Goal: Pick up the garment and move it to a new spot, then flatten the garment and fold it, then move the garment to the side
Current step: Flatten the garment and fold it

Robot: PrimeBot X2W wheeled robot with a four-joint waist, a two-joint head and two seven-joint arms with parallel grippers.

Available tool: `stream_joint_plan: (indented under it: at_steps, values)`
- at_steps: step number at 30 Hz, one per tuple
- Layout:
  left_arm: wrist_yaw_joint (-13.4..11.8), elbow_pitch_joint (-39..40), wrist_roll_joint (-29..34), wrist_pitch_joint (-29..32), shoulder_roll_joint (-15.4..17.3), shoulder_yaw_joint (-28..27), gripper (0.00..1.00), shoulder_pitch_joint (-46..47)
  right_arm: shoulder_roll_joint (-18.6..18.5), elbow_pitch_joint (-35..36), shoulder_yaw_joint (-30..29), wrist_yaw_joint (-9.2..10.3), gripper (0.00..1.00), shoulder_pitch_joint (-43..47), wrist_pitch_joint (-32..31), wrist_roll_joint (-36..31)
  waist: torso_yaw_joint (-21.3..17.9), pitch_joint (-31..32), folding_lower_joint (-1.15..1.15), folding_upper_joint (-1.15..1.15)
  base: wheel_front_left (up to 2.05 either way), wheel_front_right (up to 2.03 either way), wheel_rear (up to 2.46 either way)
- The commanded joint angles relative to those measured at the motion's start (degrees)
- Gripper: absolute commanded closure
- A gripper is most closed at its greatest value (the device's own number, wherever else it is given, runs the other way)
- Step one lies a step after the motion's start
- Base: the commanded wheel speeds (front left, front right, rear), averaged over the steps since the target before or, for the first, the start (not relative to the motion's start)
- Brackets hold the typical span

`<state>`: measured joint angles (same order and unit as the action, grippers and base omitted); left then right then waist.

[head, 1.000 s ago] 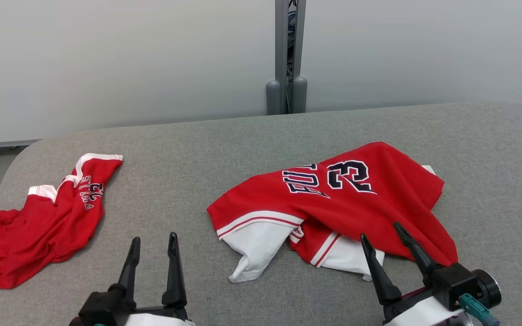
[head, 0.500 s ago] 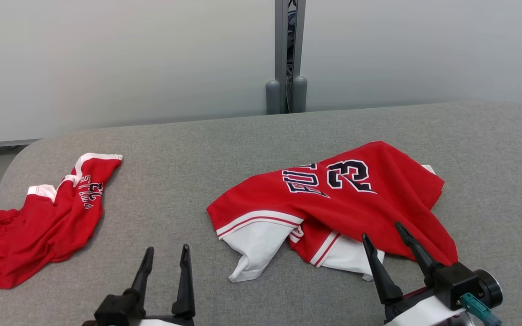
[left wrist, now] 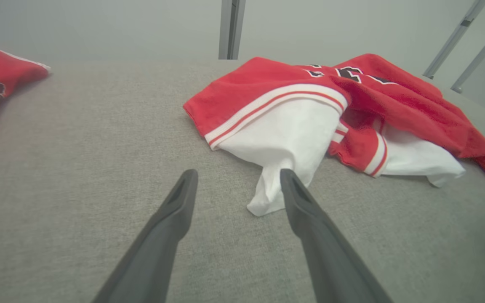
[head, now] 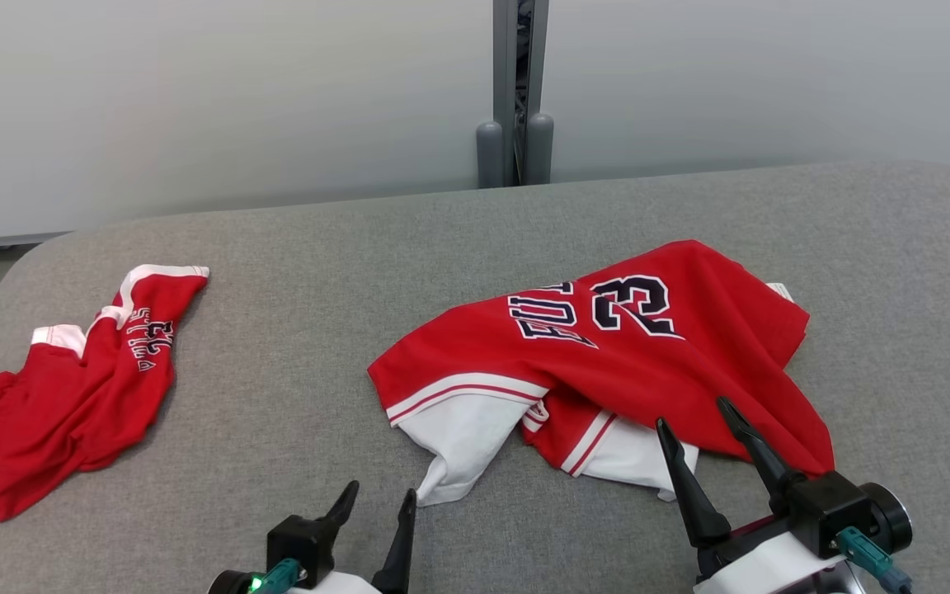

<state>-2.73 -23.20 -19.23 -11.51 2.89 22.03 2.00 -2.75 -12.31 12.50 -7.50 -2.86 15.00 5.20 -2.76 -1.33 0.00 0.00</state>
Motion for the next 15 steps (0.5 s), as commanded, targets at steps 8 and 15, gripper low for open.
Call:
stream_joint_plan:
  at_steps: [8, 15]
  values:
    - [1.05, -7.44, -1.66, 2.89, 0.12, 4.02, 0.0, 5.75, -0.29, 0.35, 0.03, 0.02, 0.0, -1.43, 0.29, 0.21, -0.99, -2.62, 0.0, 0.0, 0.0, 0.0, 0.0]
    - [1.04, -10.96, -3.64, 3.4, 0.12, 6.59, 0.0, 8.37, -0.29, 0.36, 0.05, 0.02, 0.0, -2.17, 0.29, 0.03, -1.75, -3.84, 0.0, 0.0, 0.0, 0.0, 0.0]
